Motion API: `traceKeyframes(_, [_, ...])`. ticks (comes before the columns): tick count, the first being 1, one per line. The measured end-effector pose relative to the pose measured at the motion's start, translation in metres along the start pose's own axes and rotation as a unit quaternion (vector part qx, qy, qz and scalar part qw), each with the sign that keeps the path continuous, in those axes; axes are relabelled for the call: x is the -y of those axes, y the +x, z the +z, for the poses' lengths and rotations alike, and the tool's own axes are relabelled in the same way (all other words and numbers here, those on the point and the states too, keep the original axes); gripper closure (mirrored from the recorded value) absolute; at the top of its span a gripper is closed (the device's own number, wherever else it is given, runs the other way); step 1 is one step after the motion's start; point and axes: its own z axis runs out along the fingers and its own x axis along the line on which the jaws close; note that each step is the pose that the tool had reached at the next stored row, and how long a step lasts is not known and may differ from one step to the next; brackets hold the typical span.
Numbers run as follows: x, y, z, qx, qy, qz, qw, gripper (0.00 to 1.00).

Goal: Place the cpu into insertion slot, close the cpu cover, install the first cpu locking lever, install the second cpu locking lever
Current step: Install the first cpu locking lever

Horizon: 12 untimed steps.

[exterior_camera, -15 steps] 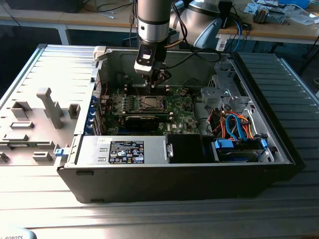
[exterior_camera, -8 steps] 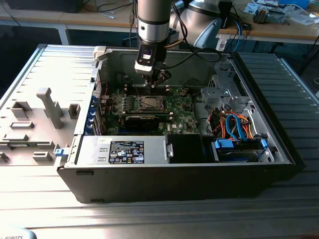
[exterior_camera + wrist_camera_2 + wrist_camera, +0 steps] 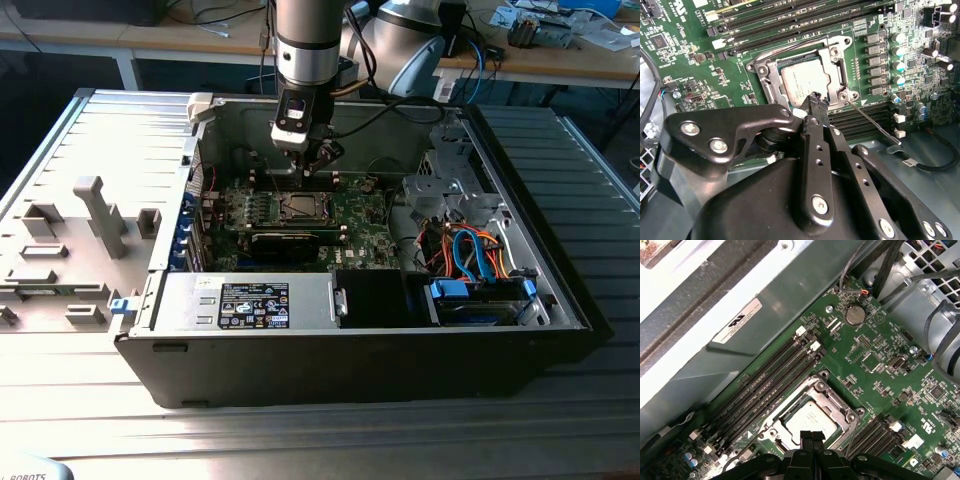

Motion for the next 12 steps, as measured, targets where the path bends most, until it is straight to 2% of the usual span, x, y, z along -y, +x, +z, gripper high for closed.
traceKeyframes(12, [0.0000, 0.0000, 0.0000, 0.0000, -0.0002, -0.010, 0.99995, 0.89])
